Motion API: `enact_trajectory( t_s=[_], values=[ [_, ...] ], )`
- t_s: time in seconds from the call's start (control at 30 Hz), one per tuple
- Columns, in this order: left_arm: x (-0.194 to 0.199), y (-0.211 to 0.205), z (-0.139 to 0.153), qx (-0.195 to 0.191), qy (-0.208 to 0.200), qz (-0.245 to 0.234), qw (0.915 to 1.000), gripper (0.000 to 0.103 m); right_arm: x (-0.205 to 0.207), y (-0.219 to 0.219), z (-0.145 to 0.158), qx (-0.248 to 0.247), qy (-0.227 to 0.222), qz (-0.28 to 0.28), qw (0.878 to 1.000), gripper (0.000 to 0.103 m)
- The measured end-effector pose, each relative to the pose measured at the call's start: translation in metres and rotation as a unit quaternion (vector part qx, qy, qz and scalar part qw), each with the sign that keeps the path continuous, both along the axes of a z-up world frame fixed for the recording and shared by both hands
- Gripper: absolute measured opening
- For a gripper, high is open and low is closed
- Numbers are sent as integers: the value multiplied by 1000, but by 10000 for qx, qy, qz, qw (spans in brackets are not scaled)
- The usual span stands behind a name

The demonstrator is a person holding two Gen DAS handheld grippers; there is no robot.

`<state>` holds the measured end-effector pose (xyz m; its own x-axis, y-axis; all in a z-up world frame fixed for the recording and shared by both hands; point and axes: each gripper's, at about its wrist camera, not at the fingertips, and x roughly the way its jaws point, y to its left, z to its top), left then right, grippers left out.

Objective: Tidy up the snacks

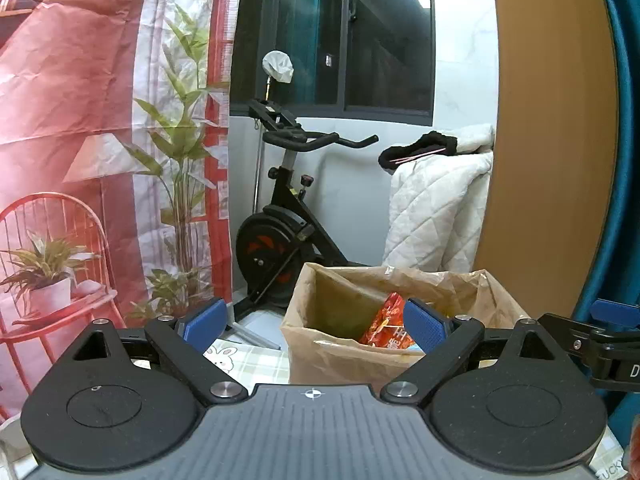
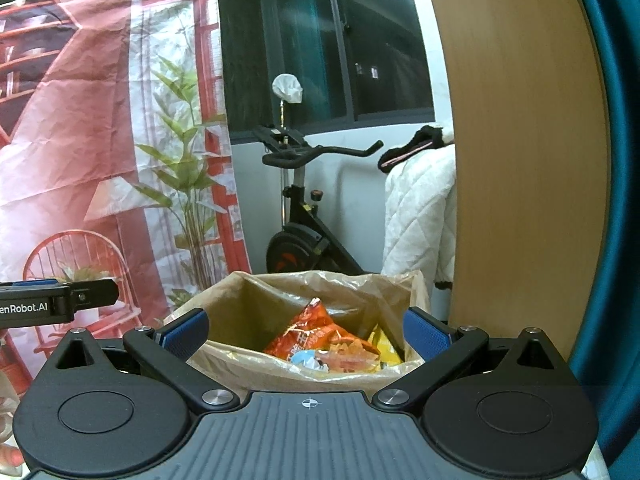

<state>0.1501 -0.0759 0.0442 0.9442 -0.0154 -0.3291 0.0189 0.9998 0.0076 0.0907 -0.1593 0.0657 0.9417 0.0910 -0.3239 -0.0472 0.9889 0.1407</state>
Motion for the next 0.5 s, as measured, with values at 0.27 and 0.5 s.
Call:
enact_trajectory(
  t_s=[0.27,0.5],
  values=[
    [-3,-2,0,24,8,64,10000,96,0,-1,-2,13,31,-13,10000,102],
    [-3,-5,1,39,14,99,9999,96,0,-1,-3,24,46,-20,10000,102]
  ],
)
